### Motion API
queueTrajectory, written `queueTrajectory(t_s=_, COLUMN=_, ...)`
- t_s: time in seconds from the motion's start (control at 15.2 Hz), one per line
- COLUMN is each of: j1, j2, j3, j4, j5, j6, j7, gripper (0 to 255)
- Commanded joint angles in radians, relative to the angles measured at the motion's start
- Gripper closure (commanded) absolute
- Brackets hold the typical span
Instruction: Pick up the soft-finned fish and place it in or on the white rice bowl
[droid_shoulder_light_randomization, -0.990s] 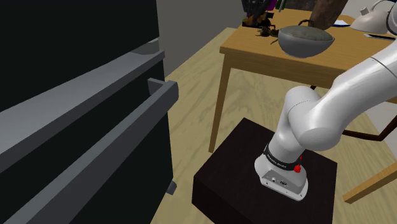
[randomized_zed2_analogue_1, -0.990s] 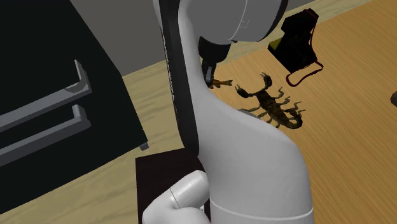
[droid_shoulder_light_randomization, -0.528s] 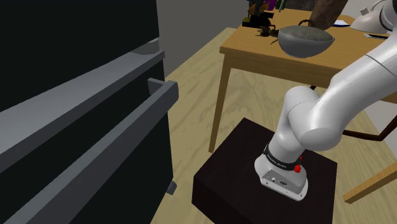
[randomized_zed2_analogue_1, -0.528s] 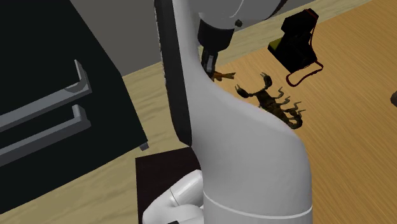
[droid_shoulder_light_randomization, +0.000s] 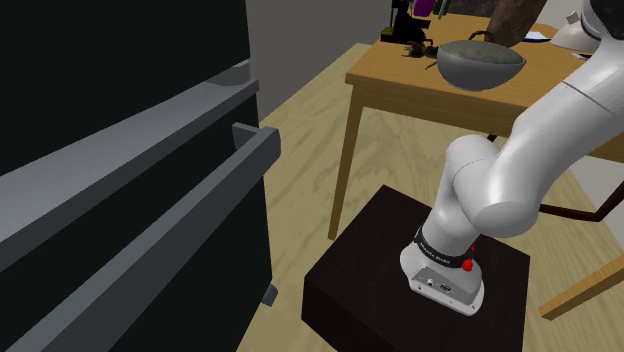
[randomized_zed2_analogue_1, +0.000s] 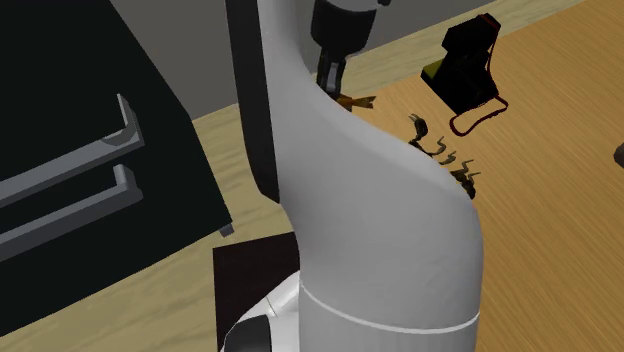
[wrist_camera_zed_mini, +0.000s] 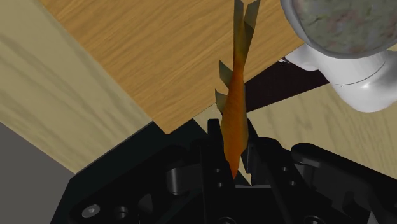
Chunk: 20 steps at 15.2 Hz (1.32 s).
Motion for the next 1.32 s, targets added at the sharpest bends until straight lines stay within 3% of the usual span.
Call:
queueTrajectory(t_s=0.0, j1=0.007, j2=0.025, j3=-0.011, j4=0.053, j5=0.01, j6=-0.031, j7=-0.008, gripper=255)
queueTrajectory(t_s=0.13, j1=0.011, j2=0.044, j3=-0.022, j4=0.088, j5=0.017, j6=-0.051, j7=-0.015, gripper=255)
queueTrajectory(t_s=0.59, j1=-0.067, j2=-0.196, j3=0.082, j4=-0.066, j5=-0.091, j6=-0.114, j7=-0.001, gripper=255)
queueTrajectory(t_s=1.06, j1=-0.142, j2=-0.392, j3=0.136, j4=-0.139, j5=-0.183, j6=-0.228, j7=-0.045, gripper=255)
queueTrajectory(t_s=1.25, j1=-0.155, j2=-0.431, j3=0.14, j4=-0.214, j5=-0.189, j6=-0.193, j7=-0.036, gripper=255)
